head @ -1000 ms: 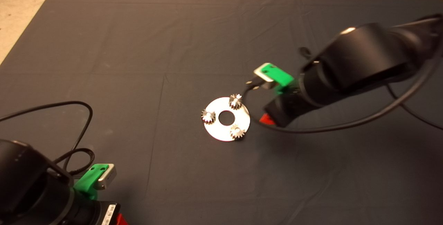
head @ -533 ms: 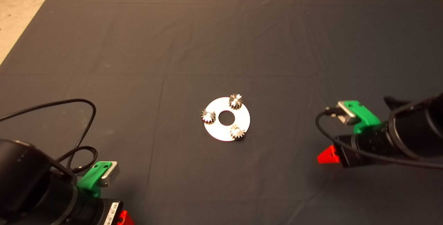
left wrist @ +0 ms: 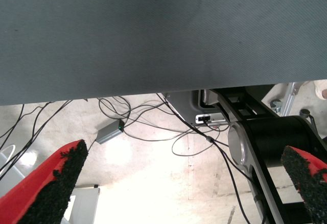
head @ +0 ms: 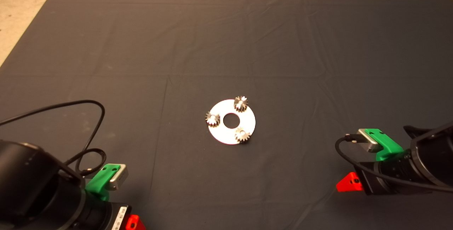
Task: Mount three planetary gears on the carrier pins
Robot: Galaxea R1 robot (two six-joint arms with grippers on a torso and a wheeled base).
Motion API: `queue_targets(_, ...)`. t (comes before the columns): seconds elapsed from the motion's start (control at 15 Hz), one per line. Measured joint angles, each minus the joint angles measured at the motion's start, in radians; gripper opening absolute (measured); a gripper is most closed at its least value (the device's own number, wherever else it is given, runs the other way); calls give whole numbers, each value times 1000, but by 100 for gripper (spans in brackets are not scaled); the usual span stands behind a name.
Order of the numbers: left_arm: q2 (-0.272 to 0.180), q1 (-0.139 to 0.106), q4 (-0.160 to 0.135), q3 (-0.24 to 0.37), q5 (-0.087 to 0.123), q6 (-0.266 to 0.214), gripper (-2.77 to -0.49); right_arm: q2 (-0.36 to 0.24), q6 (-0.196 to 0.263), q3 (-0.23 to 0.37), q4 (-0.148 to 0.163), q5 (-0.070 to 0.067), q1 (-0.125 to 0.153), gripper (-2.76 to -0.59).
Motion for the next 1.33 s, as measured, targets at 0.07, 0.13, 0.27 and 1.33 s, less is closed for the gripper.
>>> queue_targets(0.07,7,0,0,0,0,-1,-50,0,6,2,4,-1,0,-89)
queue_targets(0.13,9,0,0,0,0,-1,-50,1,7,4,5,0,0,-89)
queue_targets(0.27,14,0,-1,0,1,-4,-50,8,10,7,7,0,1,-89)
queue_targets(1.33,97,-95,-95,-69,1,-36,-50,74,110,11,56,0,34,-75)
